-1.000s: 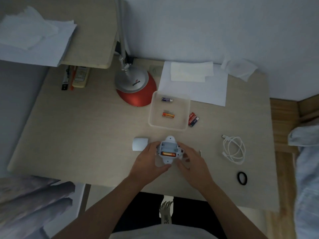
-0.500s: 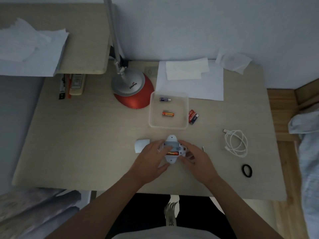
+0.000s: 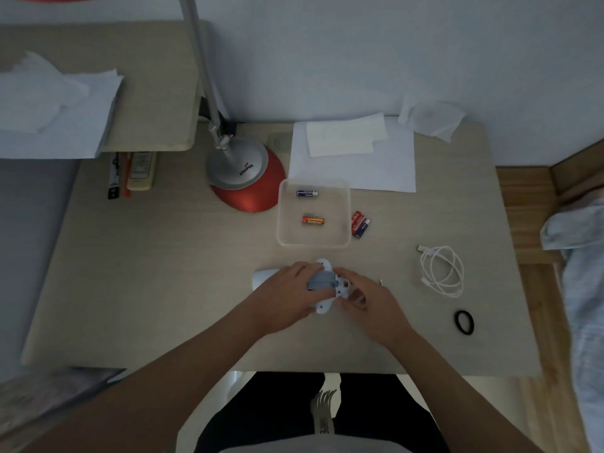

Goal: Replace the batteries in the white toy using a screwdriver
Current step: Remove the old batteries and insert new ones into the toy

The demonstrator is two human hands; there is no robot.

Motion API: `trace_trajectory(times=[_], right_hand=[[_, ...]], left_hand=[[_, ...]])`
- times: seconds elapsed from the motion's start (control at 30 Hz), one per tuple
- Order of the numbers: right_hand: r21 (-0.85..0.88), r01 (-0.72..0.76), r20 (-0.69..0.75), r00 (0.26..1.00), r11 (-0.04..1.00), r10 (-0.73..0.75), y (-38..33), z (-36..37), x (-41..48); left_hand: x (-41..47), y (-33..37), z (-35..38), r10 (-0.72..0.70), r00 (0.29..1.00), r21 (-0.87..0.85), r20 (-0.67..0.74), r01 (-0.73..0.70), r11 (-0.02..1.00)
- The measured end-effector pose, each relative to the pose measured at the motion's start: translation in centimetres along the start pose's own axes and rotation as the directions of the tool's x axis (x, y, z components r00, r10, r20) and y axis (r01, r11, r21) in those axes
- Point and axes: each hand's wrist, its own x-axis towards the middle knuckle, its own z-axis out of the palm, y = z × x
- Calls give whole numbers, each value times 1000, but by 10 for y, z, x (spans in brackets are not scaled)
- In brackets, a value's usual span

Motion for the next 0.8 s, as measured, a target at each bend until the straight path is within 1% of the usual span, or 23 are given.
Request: trace_trajectory(times=[0.13,0.33,0.47,0.67,0.8], right_hand=[[34,-13,19,1000,999,12,1,-1,2],[41,0,34,999,999,-2,1,-4,3],[38,14,26,1000,999,-15,-3,-7,4],[37,17,37,999,999,-18,-8,-12,7],[41,12,43,999,999,-14,-10,-13,7]], left_hand=[[5,0,-7,69,997,137,24,-72,988],[9,-1,-23,171,984,202,43,-176,963],[11,-2,-26,190,980,221,63,-200,955],[17,1,-34,204,976,174,83,-215,961],[17,1,-34,193,980,163,45,-198,967]])
